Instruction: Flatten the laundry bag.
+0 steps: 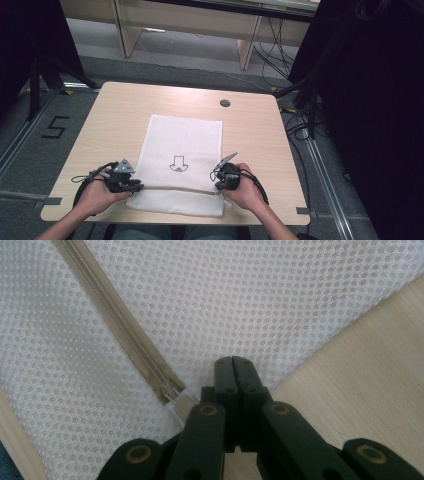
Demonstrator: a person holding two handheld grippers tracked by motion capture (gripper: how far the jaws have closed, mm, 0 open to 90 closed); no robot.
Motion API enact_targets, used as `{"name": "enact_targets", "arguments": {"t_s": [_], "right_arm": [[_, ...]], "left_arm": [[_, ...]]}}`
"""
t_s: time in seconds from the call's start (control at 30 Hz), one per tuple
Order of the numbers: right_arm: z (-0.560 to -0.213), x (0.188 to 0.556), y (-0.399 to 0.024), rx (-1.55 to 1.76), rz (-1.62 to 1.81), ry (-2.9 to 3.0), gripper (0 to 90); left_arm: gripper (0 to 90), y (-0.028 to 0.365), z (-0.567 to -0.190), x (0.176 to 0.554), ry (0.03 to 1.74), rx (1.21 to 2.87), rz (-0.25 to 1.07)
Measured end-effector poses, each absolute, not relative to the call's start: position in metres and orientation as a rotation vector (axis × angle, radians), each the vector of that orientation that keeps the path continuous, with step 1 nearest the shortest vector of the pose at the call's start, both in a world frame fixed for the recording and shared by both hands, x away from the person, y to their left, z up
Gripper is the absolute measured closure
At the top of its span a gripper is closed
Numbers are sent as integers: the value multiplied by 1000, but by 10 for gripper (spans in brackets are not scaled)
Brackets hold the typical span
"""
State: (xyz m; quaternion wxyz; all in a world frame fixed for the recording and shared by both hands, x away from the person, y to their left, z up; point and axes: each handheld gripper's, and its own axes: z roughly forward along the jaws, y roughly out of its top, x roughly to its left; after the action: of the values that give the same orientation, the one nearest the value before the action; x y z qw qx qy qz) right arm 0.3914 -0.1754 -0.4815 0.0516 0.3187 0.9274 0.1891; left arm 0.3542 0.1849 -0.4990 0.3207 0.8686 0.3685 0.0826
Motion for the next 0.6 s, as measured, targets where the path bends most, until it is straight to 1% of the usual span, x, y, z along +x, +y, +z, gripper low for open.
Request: {"name": "enact_targets", "arguments": {"t_s": [0.03, 0.07, 0.2, 0.23, 0.33, 0.47, 0.5, 0.6], "right_arm": [[-482, 390, -175, 983, 585, 2822, 900], [-482, 390, -175, 986, 582, 2819, 900], [-482, 393, -177, 975, 601, 2827, 900], [-482, 391, -177, 1021, 598, 2823, 900], [-482, 392, -178, 1022, 609, 2818, 899], [-479, 391, -182, 1035, 642, 2778, 866], [-478, 390, -184, 1041, 661, 2757, 866], [-471, 390, -191, 1062, 710, 2701, 857]], "left_arm": [[758, 185, -499, 354, 942, 2293, 217], [758, 184, -500, 353, 965, 2276, 207], [760, 184, -499, 355, 968, 2282, 218], [760, 184, -499, 356, 954, 2289, 209], [760, 183, -500, 357, 972, 2273, 198], [745, 182, -498, 359, 955, 2276, 200], [736, 182, -497, 359, 965, 2252, 187], [717, 185, -493, 359, 974, 2209, 205]]}}
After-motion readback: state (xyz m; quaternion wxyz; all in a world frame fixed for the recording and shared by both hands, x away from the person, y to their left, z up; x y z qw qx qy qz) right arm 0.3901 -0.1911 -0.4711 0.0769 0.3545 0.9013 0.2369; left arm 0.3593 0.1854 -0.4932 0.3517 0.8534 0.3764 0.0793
